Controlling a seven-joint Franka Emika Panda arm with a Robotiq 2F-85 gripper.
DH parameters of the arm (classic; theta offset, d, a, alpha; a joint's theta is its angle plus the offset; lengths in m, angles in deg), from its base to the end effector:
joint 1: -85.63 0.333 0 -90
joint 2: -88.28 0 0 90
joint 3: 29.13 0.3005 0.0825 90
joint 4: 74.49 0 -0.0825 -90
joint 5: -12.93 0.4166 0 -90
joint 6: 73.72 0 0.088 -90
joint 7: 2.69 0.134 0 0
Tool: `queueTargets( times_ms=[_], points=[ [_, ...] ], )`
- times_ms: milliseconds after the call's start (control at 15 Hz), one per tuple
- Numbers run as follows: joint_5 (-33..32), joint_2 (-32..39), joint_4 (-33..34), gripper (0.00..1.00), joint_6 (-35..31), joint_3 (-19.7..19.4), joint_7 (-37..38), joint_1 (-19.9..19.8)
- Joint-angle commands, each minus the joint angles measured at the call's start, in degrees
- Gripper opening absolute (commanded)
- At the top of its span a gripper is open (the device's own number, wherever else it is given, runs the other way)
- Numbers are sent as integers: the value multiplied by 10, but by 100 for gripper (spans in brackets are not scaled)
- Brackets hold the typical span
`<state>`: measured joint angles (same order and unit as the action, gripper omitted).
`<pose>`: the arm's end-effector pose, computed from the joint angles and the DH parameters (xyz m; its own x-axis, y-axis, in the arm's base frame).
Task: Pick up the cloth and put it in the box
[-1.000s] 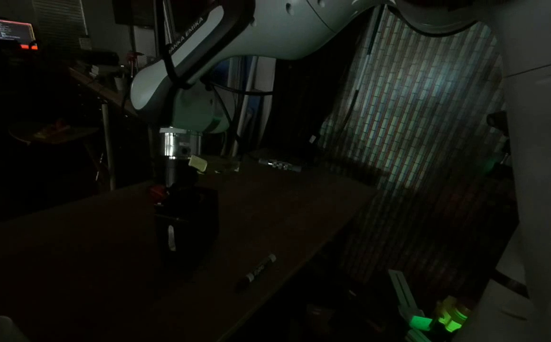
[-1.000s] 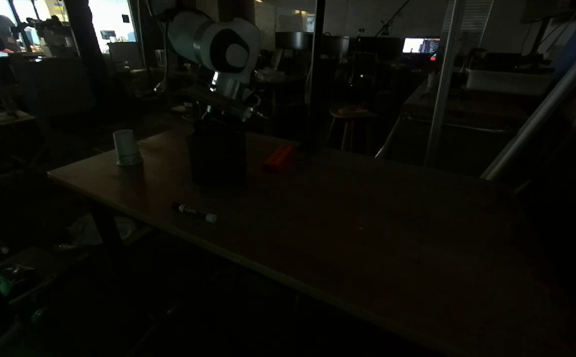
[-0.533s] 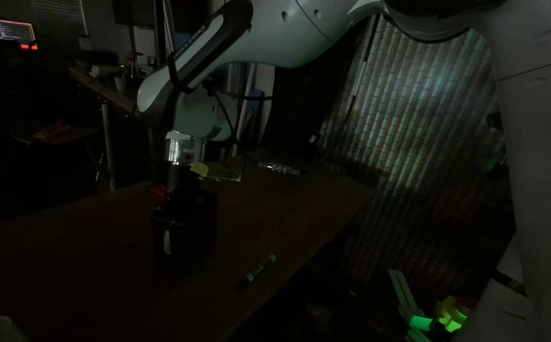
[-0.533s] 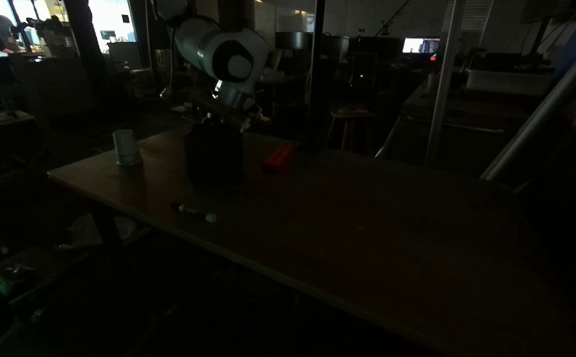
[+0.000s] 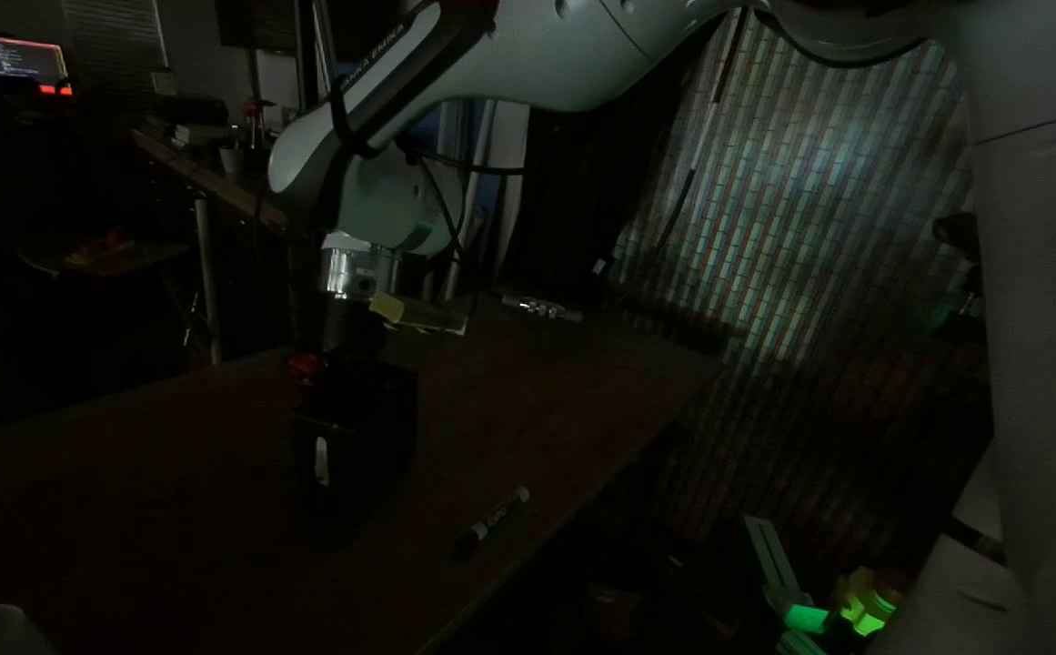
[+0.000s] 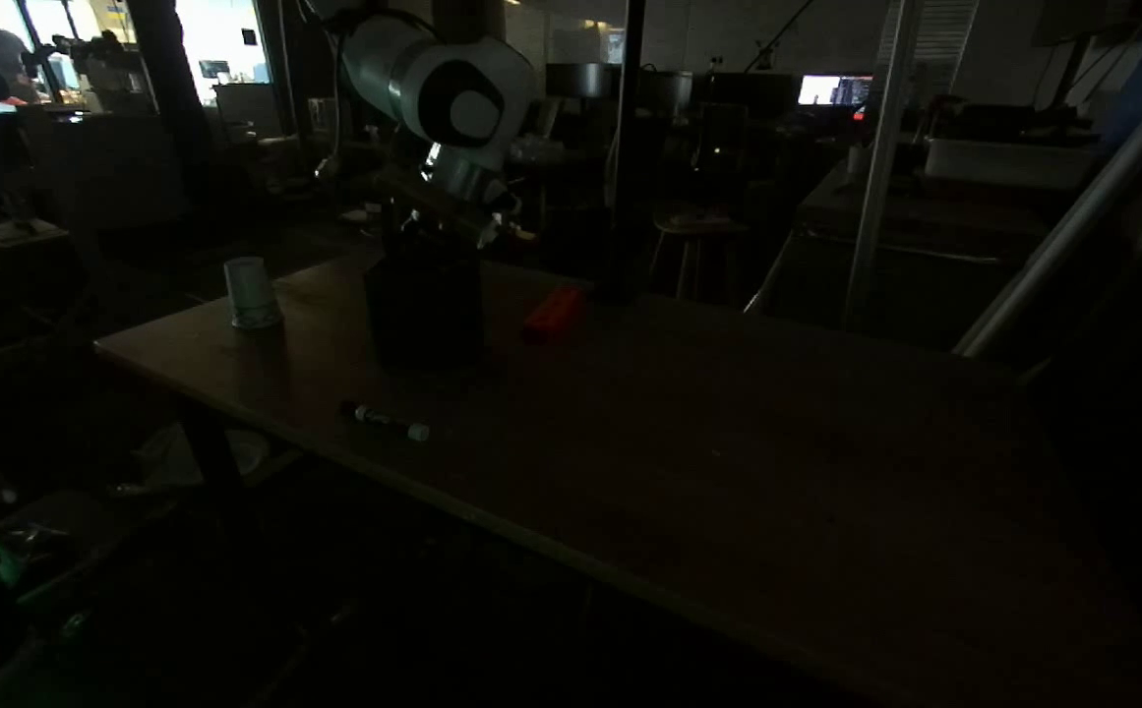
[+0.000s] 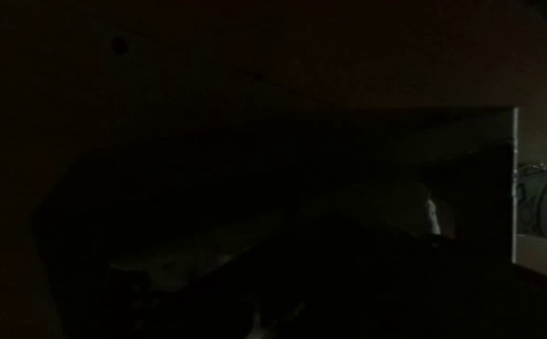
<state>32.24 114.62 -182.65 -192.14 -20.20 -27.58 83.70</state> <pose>0.6062 0.1001 0.1875 0.9195 0.3647 -0.1468 0.2819 -0.8719 -0.4004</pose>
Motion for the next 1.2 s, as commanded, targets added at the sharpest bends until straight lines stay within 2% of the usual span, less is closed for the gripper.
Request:
queueTargets(
  times_ms=[0,533,733,800,867,933,1133],
  points=[
    [-12,-66,-37,0,-1,-2,6,3],
    [-82,-181,-71,0,-12,-24,47,14],
    [-74,-221,-79,1,-15,-34,83,12],
    [-72,-234,-81,5,-15,-38,98,13],
    [-72,-194,-56,26,-1,-36,69,14],
    [-72,-202,-57,6,1,-39,71,14],
    [-72,-196,-60,26,1,-39,71,14]
  ],
)
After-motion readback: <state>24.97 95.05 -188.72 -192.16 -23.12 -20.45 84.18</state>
